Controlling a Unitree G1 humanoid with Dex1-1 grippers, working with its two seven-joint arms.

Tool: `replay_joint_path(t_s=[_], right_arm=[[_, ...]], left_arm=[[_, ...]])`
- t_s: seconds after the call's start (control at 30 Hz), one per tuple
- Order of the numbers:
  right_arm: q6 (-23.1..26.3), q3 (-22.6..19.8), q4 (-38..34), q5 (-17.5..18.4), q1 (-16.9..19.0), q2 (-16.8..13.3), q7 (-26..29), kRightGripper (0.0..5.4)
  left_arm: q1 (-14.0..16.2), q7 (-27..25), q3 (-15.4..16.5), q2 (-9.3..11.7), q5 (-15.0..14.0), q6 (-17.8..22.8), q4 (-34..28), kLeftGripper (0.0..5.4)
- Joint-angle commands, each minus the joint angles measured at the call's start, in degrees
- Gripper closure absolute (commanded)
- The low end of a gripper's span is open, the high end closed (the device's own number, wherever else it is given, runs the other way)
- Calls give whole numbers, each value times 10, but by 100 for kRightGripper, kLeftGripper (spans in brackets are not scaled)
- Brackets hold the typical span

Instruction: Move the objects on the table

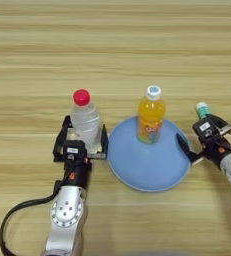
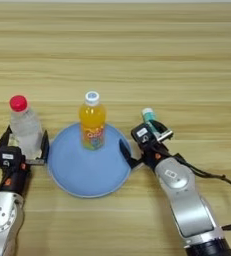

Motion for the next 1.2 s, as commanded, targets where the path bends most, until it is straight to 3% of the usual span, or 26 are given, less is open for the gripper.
replay_joint_path(t_s=[0.03,0.27,0.87,1.07,1.2], right_arm=[[-2,5,15,-12,-7,7,-9,5],[-21,12,42,-31,-21,23,-35,5],[-66,-19,107,-40,-50,35,-91,5],[-87,-28,83,-8,-46,50,-74,5],[-96,-43,58,40,-42,68,-52,5]], left_arm=[[3,3,-4,-4,8,-1,-3,0],[1,3,-4,-4,7,-2,-1,0],[1,3,-4,-2,8,-2,-1,0],[1,3,-4,-2,8,-2,-2,0],[2,3,-5,-2,9,-1,-3,0]])
